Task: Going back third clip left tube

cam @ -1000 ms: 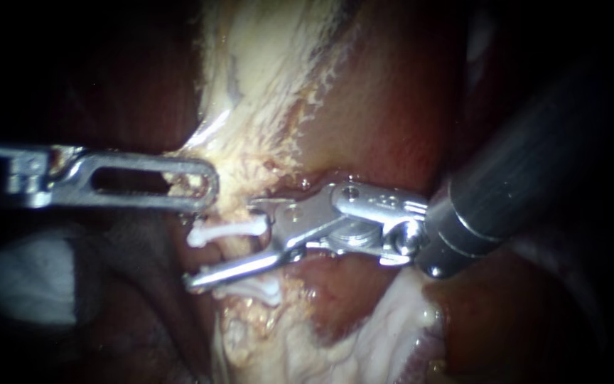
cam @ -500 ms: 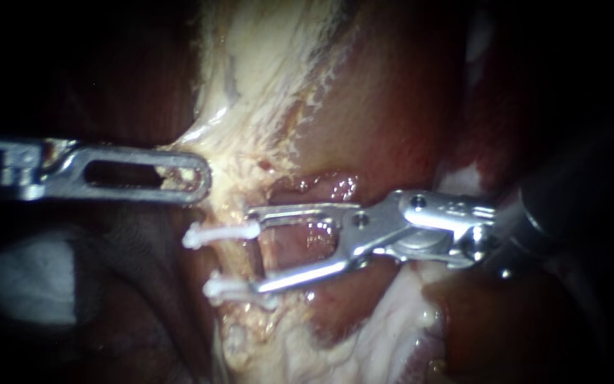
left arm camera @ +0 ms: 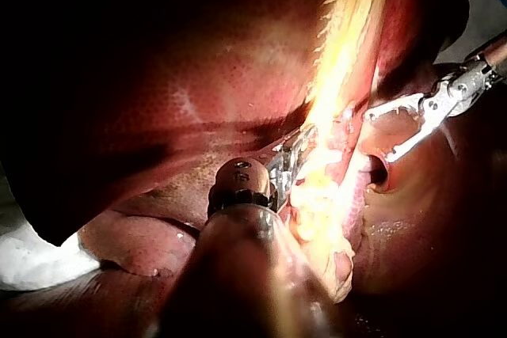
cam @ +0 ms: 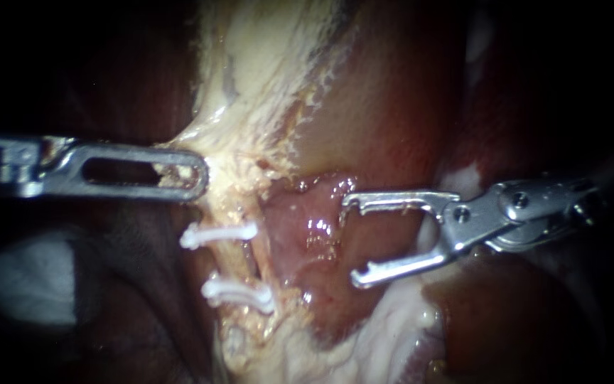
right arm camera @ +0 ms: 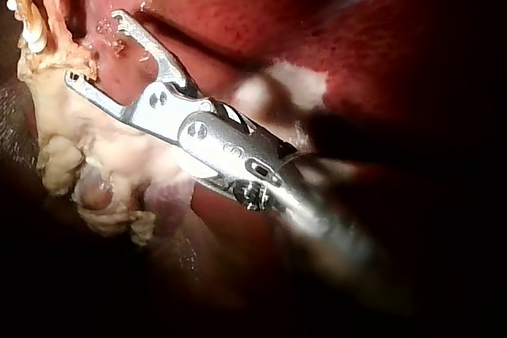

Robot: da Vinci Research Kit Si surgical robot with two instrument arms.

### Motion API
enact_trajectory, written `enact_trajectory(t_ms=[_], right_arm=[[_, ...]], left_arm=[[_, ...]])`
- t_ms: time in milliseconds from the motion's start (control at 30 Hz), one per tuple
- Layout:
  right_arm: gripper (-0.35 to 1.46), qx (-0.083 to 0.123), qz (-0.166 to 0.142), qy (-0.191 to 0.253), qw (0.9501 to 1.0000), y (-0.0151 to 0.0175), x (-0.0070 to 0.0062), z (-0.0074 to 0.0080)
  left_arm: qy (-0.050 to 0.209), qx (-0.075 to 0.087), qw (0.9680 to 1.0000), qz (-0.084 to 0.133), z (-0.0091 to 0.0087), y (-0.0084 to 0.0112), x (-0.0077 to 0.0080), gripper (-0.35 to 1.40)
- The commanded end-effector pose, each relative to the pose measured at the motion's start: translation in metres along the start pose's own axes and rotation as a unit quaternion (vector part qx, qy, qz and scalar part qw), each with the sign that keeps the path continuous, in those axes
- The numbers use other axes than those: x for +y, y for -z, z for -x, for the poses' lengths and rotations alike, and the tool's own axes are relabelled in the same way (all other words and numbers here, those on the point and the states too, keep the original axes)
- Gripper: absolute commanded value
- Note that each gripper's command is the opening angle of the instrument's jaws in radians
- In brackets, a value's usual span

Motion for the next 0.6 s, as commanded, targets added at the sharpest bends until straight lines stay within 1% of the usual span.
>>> enact_trajectory(t_ms=[33, 167, 300, 433, 600], right_arm=[[0.6, 0.0, 0.001, 0.004, 1.0, 0.0004, 0.0, -0.0003], [0.6, 0.001, 0.002, 0.014, 0.9999, 0.0018, -0.0002, -0.0017], [0.6, 0.002, 0.0, 0.017, 0.9999, 0.0025, -0.0008, -0.0029], [0.6, 0.003, 0.0, 0.017, 0.9999, 0.0024, -0.0013, -0.0034], [0.6, 0.003, 0.0, 0.017, 0.9999, 0.0023, -0.0012, -0.0033]], left_arm=[[0.0, -0.001, 1.0, 0.001, 0.0, 0.0, 0.0, -0.35], [0.0, -0.001, 1.0, 0.001, 0.0001, -0.0001, 0.0001, -0.35], [0.0, -0.002, 1.0, 0.002, -0.0001, -0.0007, 0.0002, -0.35], [-0.002, -0.008, 1.0, 0.005, -0.0008, -0.0024, 0.0006, -0.35], [-0.005, -0.008, 1.0, 0.002, -0.0018, -0.0052, 0.0012, -0.35]])
